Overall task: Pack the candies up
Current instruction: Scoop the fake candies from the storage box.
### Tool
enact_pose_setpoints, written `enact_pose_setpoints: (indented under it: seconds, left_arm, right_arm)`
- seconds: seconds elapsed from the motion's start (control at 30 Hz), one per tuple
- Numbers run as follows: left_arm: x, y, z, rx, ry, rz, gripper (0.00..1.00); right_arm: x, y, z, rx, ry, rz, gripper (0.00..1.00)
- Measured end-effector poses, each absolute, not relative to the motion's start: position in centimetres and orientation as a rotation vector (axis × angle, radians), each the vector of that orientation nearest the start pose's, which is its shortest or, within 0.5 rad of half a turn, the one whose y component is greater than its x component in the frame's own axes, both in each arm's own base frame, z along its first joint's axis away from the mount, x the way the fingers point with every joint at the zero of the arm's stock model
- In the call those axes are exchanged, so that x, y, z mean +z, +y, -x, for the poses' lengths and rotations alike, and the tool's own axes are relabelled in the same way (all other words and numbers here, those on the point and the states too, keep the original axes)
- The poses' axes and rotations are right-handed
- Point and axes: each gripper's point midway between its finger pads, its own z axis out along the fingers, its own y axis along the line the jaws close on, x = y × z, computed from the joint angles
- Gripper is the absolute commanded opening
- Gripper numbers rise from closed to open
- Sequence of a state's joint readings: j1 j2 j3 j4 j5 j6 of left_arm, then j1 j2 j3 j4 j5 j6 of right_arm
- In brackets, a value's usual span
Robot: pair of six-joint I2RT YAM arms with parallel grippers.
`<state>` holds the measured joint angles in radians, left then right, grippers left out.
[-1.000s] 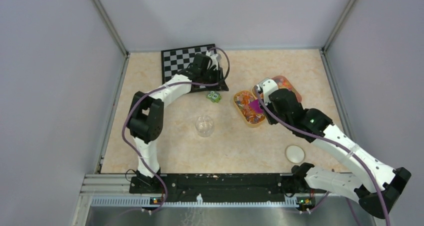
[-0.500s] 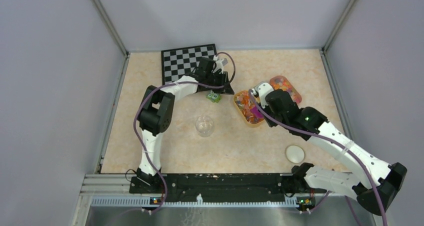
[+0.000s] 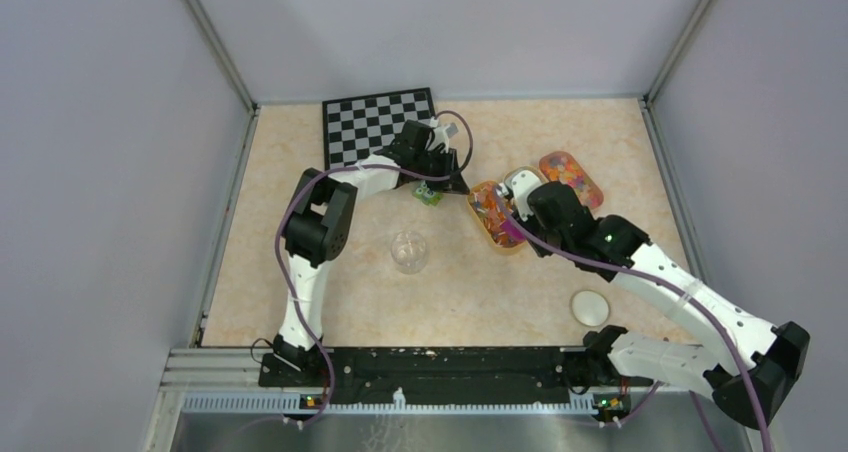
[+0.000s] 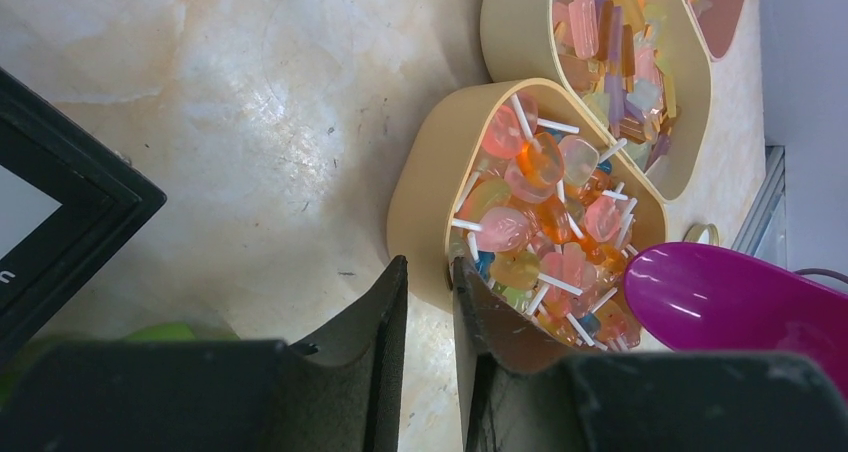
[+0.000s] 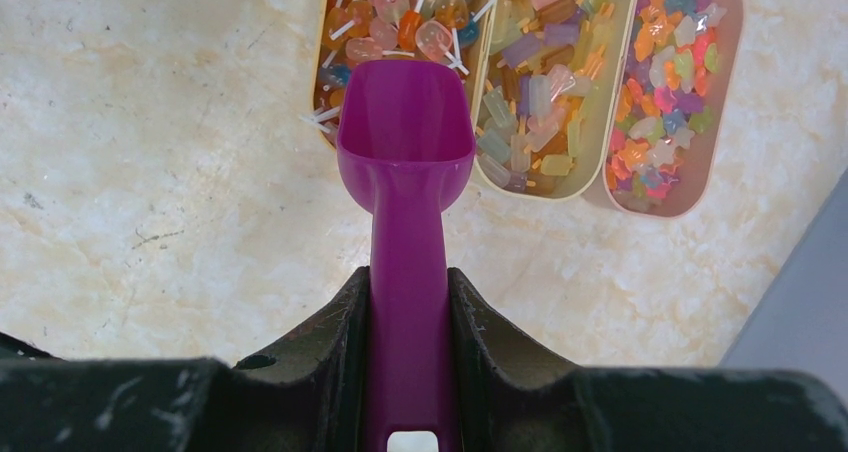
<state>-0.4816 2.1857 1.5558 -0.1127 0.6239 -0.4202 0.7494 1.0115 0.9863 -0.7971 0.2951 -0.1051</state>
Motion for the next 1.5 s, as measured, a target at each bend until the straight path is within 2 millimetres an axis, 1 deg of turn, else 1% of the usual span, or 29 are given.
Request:
enact_pose_setpoints:
  seconds: [0.43, 0.6, 0.77, 0.87, 1.17, 1.5]
  left_arm:
    - [6.4, -35.2, -41.7, -1.180, 2.395, -0.419, 0.22]
    - [6.4, -35.3, -41.8, -1.184, 2.393, -0.422, 0.21]
    - [6.4, -35.4, -41.8, -1.183, 2.393, -0.423, 0.21]
    - [6.3, -35.4, -41.8, -1.181, 2.394, -0.422, 0.21]
    - [6.3, -35.4, -41.7, -1.182, 2.394, -0.424, 0.21]
    - [6.3, -35.5, -41.7, -1.182, 2.395, -0.425, 0.21]
  right_arm:
    - [17.3, 13.9, -23.3, -0.076, 2.222, 0.892, 0.00]
    - [18.0, 14.1, -23.5, -0.085, 2.224, 0.903, 0.00]
    - [19.9, 14.1, -23.6, -0.082, 2.203, 0.905, 0.00]
    - [20.4, 13.9, -23.5, -0.090, 2.201, 0.911, 0.00]
    - [19.7, 12.5, -22.2, -0.144, 2.270, 0.980, 0.00]
    - [19.4, 12.8, -22.3, -0.143, 2.282, 1.008, 0.00]
